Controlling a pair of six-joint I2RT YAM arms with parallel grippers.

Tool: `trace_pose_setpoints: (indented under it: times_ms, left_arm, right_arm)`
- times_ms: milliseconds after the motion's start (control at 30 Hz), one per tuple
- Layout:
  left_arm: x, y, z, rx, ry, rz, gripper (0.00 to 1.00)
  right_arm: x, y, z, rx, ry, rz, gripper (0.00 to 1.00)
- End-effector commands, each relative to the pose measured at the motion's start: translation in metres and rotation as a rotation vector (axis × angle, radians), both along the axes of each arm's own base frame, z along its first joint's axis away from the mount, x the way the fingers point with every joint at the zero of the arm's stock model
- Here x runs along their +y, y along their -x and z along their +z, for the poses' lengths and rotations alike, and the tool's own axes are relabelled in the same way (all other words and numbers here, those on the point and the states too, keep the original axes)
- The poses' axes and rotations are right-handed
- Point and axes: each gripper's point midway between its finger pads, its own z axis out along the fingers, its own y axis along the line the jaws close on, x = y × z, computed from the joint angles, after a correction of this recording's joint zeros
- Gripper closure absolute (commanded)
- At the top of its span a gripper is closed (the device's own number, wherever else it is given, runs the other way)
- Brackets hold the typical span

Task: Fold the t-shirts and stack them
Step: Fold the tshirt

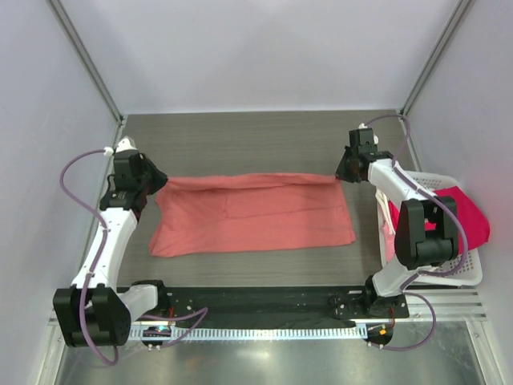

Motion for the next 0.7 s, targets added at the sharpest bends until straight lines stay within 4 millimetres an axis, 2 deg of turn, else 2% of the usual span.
trace_pose_setpoints:
  times_ms: [0,33,100,133,267,333,400,433,467,500,533,567,633,667]
  left_arm:
    - [-0.001,0.022,-0.014,0.036,-0.017,0.006,1.0]
    - [-0.002,0.026,-0.016,0.036,-0.021,0.003,1.0]
    - [0.001,0.033,-0.018,0.03,-0.03,0.022,1.0]
    - [-0.008,0.038,-0.025,0.043,-0.037,-0.001,1.0]
    - [-0.007,0.047,-0.029,0.056,-0.03,0.018,1.0]
    - [-0.006,0.054,-0.035,0.064,-0.026,0.031,1.0]
    - [-0.004,0.059,-0.035,0.059,-0.026,0.049,1.0]
    - [-0.004,0.06,-0.036,0.06,-0.023,0.053,1.0]
    - [-0.002,0.064,-0.041,0.072,-0.016,0.069,0.98]
    - [-0.002,0.067,-0.043,0.078,-0.005,0.077,0.93]
    - [-0.004,0.069,-0.041,0.07,0.006,0.079,0.7]
    - [-0.007,0.073,-0.044,0.082,0.025,0.069,0.58]
    - [-0.009,0.079,-0.039,0.069,0.042,0.07,0.42]
    - [-0.009,0.081,-0.038,0.065,0.047,0.072,0.37]
  right_arm:
    - [-0.009,0.002,0.017,-0.074,0.02,-0.041,0.99]
    - [-0.013,0.008,0.01,-0.06,0.035,-0.056,0.99]
    - [-0.018,0.012,0.007,-0.063,0.048,-0.08,0.99]
    - [-0.022,0.018,0.004,-0.061,0.053,-0.09,0.99]
    - [-0.03,0.029,0.001,-0.082,0.057,-0.138,0.99]
    - [-0.032,0.038,-0.006,-0.074,0.055,-0.146,0.99]
    - [-0.03,0.042,-0.004,-0.1,0.03,-0.16,0.99]
    - [-0.029,0.05,-0.013,-0.085,0.023,-0.162,0.99]
    - [-0.027,0.05,-0.012,-0.102,0.01,-0.16,0.95]
    - [-0.026,0.052,-0.015,-0.1,-0.003,-0.163,0.88]
    - [-0.027,0.057,-0.022,-0.086,-0.004,-0.172,0.82]
    - [-0.027,0.057,-0.019,-0.109,-0.008,-0.177,0.75]
    - [-0.03,0.066,-0.024,-0.119,-0.009,-0.198,0.65]
    - [-0.028,0.064,-0.02,-0.153,-0.019,-0.196,0.58]
